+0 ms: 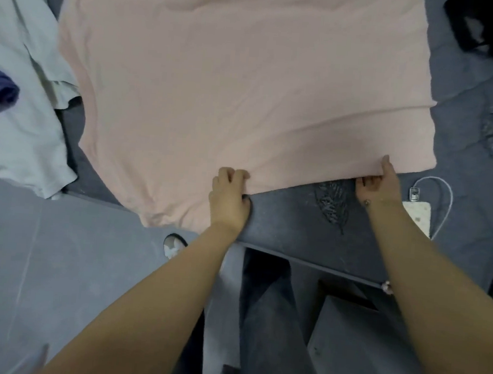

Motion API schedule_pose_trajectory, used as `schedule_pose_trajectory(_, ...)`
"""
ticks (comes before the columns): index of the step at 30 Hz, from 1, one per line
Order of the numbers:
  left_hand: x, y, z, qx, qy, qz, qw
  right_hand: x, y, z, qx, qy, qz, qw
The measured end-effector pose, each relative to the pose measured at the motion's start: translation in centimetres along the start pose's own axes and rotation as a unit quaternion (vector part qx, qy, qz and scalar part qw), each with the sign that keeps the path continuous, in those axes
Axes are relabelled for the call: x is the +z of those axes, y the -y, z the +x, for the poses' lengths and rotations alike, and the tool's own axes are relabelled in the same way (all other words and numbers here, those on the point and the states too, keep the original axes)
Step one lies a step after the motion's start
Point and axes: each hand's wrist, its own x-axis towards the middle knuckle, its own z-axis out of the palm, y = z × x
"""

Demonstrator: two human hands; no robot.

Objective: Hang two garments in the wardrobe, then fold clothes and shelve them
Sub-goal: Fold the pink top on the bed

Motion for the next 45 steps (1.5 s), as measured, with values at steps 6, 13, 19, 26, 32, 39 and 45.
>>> schedule_pose_trajectory(6,-1.4,1.5,0.9,0.044,0.071,0.028,0.996,-2.5,4.2,2.2,-0.034,-0.046,0.008,0.998)
schedule_pose_trajectory(13,-1.1,2.6,-1.6,0.022,0.139,0.04,0.989,-5.7,5.8,2.8,-0.069,-0.082,-0.246,0.963)
schedule_pose_trajectory(19,-1.1,-0.1,-1.1,0.037,0.046,-0.026,0.998,-3.1,7.8,3.9,-0.06,-0.049,-0.271,0.96)
schedule_pose_trajectory(26,2.5,-5.4,3.0,0.112,0.124,0.123,0.978,-6.4,8.5,4.9,-0.134,-0.121,-0.379,0.908)
schedule_pose_trajectory(32,3.0,-5.6,3.3,0.084,0.19,0.164,0.964,-7.7,8.9,5.8,-0.128,-0.083,-0.459,0.875)
schedule_pose_trajectory(39,1.4,-15.0,9.3,0.112,0.063,0.076,0.989,-7.4,8.8,4.9,-0.133,-0.065,-0.472,0.869)
schedule_pose_trajectory(45,2.2,-26.3,23.1,0.173,0.075,0.014,0.982,-5.1,8.9,5.7,-0.164,-0.039,-0.576,0.8)
